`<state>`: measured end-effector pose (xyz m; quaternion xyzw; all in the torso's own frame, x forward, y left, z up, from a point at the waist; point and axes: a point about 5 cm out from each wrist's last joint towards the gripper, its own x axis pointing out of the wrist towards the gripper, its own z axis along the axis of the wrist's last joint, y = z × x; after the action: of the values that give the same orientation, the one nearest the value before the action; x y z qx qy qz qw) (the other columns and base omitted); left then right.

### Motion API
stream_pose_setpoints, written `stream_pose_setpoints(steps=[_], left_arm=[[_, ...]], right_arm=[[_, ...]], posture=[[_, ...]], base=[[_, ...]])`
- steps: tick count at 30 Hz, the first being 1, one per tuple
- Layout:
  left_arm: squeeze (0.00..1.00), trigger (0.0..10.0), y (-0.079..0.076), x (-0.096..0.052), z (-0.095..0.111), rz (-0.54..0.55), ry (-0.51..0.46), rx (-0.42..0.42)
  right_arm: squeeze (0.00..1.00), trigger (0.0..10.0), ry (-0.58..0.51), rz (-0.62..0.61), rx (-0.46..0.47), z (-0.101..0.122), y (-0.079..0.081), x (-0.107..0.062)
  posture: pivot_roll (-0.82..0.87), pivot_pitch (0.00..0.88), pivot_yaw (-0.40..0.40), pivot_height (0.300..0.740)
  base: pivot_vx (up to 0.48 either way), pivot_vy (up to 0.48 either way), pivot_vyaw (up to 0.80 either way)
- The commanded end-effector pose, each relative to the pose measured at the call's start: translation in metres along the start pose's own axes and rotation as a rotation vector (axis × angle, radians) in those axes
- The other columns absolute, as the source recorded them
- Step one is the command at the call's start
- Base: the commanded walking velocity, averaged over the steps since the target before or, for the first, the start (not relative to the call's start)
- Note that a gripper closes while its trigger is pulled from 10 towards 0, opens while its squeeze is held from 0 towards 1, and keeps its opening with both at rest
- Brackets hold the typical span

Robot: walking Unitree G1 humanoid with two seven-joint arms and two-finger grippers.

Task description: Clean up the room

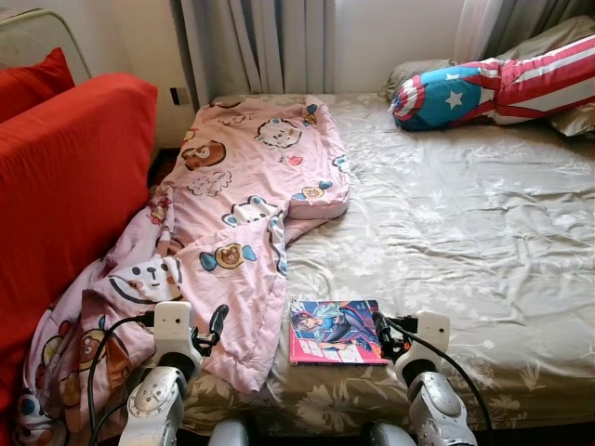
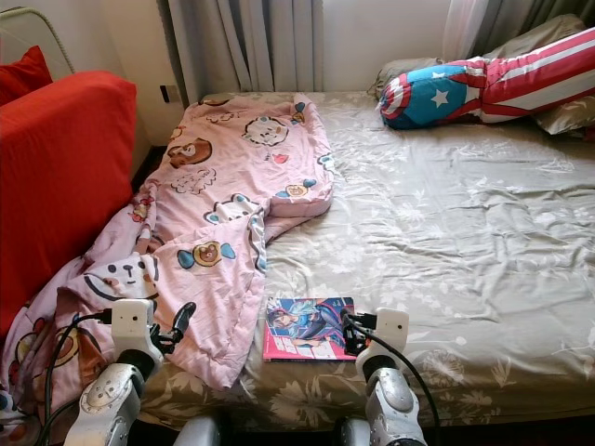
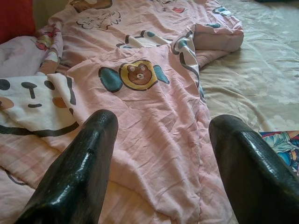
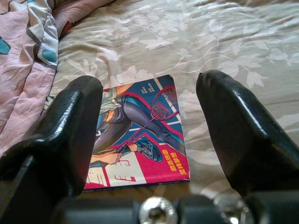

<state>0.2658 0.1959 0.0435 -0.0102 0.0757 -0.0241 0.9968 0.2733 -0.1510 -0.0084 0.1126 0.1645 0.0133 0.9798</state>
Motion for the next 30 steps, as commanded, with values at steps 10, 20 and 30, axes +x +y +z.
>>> stream_pose_setpoints(steps=[10, 20, 30], left_arm=[[0.00, 10.0, 0.0011, -0.0052, 0.0007, -0.005, 0.001, 0.004], [0.00, 10.0, -0.0017, -0.0051, -0.0004, -0.016, 0.004, 0.004], [0.00, 10.0, -0.0009, -0.0073, 0.0011, -0.035, 0.004, 0.012]], right_arm=[[0.00, 10.0, 0.005, 0.031, -0.032, -0.0027, 0.0048, -0.0010], [0.00, 10.0, 0.009, 0.032, -0.034, -0.0023, 0.0045, -0.0004], [0.00, 10.0, 0.014, -0.021, 0.019, -0.0028, 0.0007, 0.0003]], posture=[[0.04, 0.041, 0.012, 0.620], [0.03, 0.020, 0.014, 0.620], [0.05, 0.047, 0.015, 0.620]], base=[[0.309, 0.000, 0.00], [0.319, 0.000, 0.00], [0.000, 0.000, 0.00]])
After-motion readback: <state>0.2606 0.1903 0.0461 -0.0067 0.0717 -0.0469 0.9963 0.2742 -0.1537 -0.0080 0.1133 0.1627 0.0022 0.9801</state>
